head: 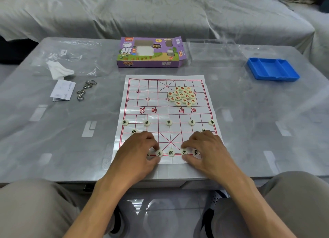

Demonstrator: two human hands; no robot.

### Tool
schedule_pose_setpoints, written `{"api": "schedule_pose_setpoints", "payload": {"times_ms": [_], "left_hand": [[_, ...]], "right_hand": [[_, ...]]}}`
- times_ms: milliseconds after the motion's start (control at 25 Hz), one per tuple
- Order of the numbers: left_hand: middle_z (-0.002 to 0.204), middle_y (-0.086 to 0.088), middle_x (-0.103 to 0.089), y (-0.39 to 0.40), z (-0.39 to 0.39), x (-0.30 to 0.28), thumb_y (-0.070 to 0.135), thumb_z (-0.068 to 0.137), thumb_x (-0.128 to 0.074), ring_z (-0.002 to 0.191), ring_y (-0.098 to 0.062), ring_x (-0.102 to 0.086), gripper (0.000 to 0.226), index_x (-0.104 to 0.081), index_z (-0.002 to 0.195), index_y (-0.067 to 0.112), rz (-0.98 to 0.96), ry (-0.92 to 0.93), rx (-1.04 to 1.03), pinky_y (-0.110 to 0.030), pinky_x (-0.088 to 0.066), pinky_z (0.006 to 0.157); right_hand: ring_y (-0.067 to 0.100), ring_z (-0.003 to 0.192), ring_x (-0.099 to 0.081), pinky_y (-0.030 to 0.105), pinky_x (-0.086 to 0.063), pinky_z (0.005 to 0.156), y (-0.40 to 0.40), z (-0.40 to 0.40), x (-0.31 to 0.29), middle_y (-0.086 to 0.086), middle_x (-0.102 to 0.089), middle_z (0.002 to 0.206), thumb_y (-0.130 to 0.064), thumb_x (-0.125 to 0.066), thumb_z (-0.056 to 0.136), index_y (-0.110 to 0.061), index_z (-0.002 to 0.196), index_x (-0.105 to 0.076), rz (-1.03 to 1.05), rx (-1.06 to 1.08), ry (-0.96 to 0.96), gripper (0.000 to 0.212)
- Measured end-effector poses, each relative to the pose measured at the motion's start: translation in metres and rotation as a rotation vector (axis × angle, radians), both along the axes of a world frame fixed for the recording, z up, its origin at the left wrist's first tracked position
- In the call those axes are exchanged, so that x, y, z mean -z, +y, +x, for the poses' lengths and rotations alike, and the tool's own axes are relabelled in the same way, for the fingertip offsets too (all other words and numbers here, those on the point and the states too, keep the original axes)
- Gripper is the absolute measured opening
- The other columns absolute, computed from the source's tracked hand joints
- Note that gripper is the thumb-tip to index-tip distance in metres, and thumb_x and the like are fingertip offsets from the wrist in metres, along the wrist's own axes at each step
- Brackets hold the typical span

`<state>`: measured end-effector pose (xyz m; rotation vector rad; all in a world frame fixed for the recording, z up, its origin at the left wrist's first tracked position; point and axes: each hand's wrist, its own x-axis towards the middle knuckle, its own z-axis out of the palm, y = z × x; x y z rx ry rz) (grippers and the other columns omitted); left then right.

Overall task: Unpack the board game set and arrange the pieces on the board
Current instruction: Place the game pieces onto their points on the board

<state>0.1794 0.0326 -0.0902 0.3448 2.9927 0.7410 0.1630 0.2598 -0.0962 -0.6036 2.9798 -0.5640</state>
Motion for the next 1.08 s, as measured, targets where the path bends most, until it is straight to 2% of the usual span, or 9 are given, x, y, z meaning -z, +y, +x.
{"api": "schedule_pose_setpoints", "payload": {"times_ms": [200, 360, 480, 680, 760, 840, 920, 1000, 1080], "left_hand": [[0.114, 0.016, -0.056, 0.001, -0.001, 0.001, 0.035, 0.082, -0.069, 0.106, -0.006, -0.048, 0.018, -0.07, 0.098, 0.029, 0.0, 0.001, 0.003, -0.017, -0.033, 0.079], [0.112, 0.018, -0.055, -0.002, -0.002, 0.004, 0.035, 0.081, -0.069, 0.104, -0.005, -0.047, 0.021, -0.067, 0.102, 0.031, 0.0, -0.001, 0.011, -0.015, -0.033, 0.079], [0.111, 0.02, -0.055, -0.005, -0.001, 0.004, 0.036, 0.081, -0.068, 0.105, -0.004, -0.047, 0.026, -0.065, 0.106, 0.031, 0.025, -0.003, 0.019, -0.01, -0.031, 0.08], [0.107, 0.019, -0.058, -0.004, 0.002, -0.002, 0.045, 0.086, -0.053, 0.102, -0.005, -0.05, 0.027, -0.063, 0.105, 0.027, 0.065, 0.019, 0.021, -0.019, -0.04, 0.084], [0.114, 0.016, -0.06, 0.0, 0.003, -0.006, 0.044, 0.089, -0.047, 0.106, -0.008, -0.05, 0.033, -0.062, 0.112, 0.025, 0.071, 0.02, 0.059, -0.018, -0.036, 0.095], [0.12, 0.016, -0.058, 0.003, 0.005, -0.007, 0.041, 0.094, -0.046, 0.112, -0.006, -0.048, 0.032, -0.059, 0.118, 0.025, 0.074, 0.006, 0.09, -0.018, -0.021, 0.109], [0.11, 0.018, -0.058, 0.004, 0.005, -0.005, 0.042, 0.096, -0.039, 0.103, -0.004, -0.049, 0.027, -0.056, 0.111, 0.027, 0.049, -0.018, 0.111, -0.025, -0.019, 0.116], [0.096, 0.015, -0.056, 0.004, 0.002, -0.004, 0.046, 0.095, -0.03, 0.093, -0.006, -0.049, 0.03, -0.054, 0.098, 0.028, 0.014, -0.038, 0.115, -0.03, -0.021, 0.116], [0.093, 0.014, -0.056, 0.003, 0.0, -0.002, 0.049, 0.094, -0.025, 0.09, -0.006, -0.049, 0.036, -0.054, 0.095, 0.027, -0.006, -0.041, 0.107, -0.026, -0.018, 0.115]], "right_hand": [[0.013, 0.091, -0.047, 0.029, -0.036, 0.078, 0.001, 0.0, 0.001, -0.017, -0.058, 0.092, -0.043, -0.064, 0.081, -0.032, 0.095, -0.069, 0.01, 0.004, -0.003, 0.019], [0.012, 0.095, -0.049, 0.03, -0.039, 0.082, 0.0, 0.001, -0.001, -0.017, -0.061, 0.097, -0.05, -0.057, 0.079, -0.031, 0.101, -0.068, 0.007, 0.025, 0.0, 0.031], [0.013, 0.097, -0.053, 0.029, -0.039, 0.08, 0.008, 0.006, -0.009, -0.015, -0.065, 0.101, -0.046, -0.06, 0.085, -0.029, 0.102, -0.067, -0.028, 0.114, 0.059, 0.025], [0.016, 0.116, -0.049, 0.031, -0.038, 0.087, 0.023, 0.016, -0.014, -0.014, -0.061, 0.123, -0.048, -0.056, 0.091, -0.03, 0.115, -0.063, 0.063, 0.194, 0.003, 0.031], [0.018, 0.123, -0.045, 0.036, -0.039, 0.092, 0.016, 0.015, -0.015, -0.014, -0.059, 0.129, -0.054, -0.047, 0.091, -0.03, 0.12, -0.061, 0.08, 0.168, 0.001, 0.04], [0.018, 0.129, -0.041, 0.038, -0.037, 0.1, 0.003, 0.011, -0.016, -0.017, -0.055, 0.134, -0.061, -0.033, 0.089, -0.032, 0.125, -0.058, 0.11, 0.108, -0.013, 0.053], [0.016, 0.136, -0.035, 0.038, -0.028, 0.11, -0.006, 0.01, -0.013, -0.018, -0.051, 0.138, -0.066, -0.024, 0.086, -0.035, 0.128, -0.054, 0.149, 0.062, -0.034, 0.06], [0.018, 0.136, -0.038, 0.04, -0.027, 0.112, -0.008, 0.011, -0.011, -0.018, -0.055, 0.134, -0.067, -0.028, 0.087, -0.035, 0.121, -0.058, 0.163, 0.061, -0.025, 0.056], [0.02, 0.131, -0.045, 0.043, -0.033, 0.11, -0.007, 0.013, -0.011, -0.017, -0.061, 0.127, -0.067, -0.033, 0.086, -0.035, 0.113, -0.063, 0.171, 0.064, -0.01, 0.052]]}}
